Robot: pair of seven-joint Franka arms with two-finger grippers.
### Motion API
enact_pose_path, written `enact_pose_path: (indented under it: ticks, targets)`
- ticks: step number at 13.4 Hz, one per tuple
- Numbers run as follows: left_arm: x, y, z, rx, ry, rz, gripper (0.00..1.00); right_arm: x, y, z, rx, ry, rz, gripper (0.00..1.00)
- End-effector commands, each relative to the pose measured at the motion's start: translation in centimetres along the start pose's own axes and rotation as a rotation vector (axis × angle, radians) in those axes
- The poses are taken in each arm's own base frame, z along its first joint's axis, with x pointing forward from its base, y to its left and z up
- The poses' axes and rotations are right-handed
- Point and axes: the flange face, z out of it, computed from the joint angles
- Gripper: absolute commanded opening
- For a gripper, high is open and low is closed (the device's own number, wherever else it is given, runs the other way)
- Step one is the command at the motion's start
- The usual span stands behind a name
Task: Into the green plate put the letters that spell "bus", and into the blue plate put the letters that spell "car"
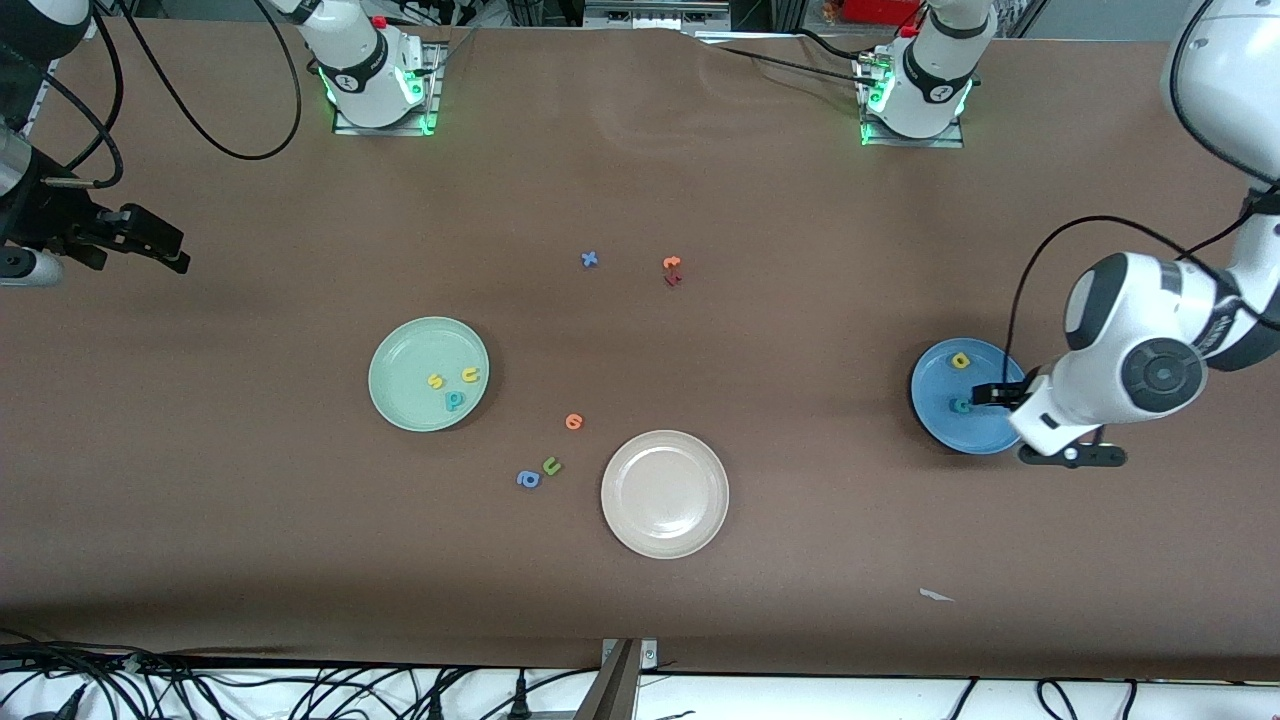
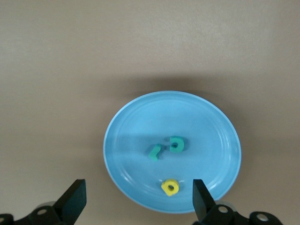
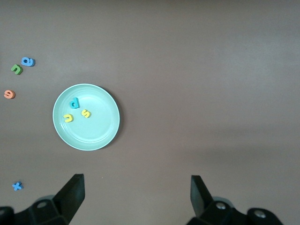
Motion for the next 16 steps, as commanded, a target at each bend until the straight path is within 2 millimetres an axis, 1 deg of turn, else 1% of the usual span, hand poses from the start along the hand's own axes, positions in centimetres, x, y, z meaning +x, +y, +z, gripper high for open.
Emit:
enact_pose_path:
  ticks: [1,2,3,4,5,6,9,10,12,15,16]
  targets:
    - [-2.4,0.0,-5.0,-0.075,0.014,0.01,1.0,0.1,0.3,-0.6,0.01,0.0,-0.006,1.0]
    - [-3.3,-0.9,-6.9,-0.093,0.02,0.009,1.0,0.1,0.2,-0.6,0.01,0.0,-0.007,1.0]
    - [-4.3,-1.4,-9.3,-0.104,0.041,0.003,1.0,0.1,0.2,-0.6,0.01,0.0,-0.007,1.0]
    - [-5.2,-1.0,-11.5,-0.112,0.062,0.009,1.0,0.2,0.2,-0.5,0.01,-0.002,-0.007,1.0]
    - [-6.4,-1.6,-13.4,-0.13,0.072,-0.006,1.0,0.2,0.2,-0.5,0.01,-0.002,-0.007,1.0]
    - [-7.3,-1.4,-14.7,-0.156,0.065,-0.01,1.0,0.1,0.2,-0.6,0.01,0.0,-0.007,1.0]
    - [-10.1,-1.0,-18.7,-0.161,0.082,0.015,1.0,0.1,0.2,-0.6,0.01,0.0,-0.007,1.0]
    - [-11.0,-0.5,-20.3,-0.158,0.086,0.028,1.0,0.2,0.3,-0.5,0.01,-0.002,-0.006,1.0]
    - [-13.1,-0.8,-22.6,-0.147,0.085,0.033,1.0,0.2,0.2,-0.5,0.01,-0.002,-0.007,1.0]
    - [-14.4,-1.1,-23.9,-0.149,0.098,0.044,1.0,0.2,0.2,-0.5,0.01,-0.002,-0.007,1.0]
    - [-14.5,-1.3,-24.1,-0.148,0.104,0.068,1.0,0.2,0.3,-0.4,0.01,-0.003,-0.007,1.0]
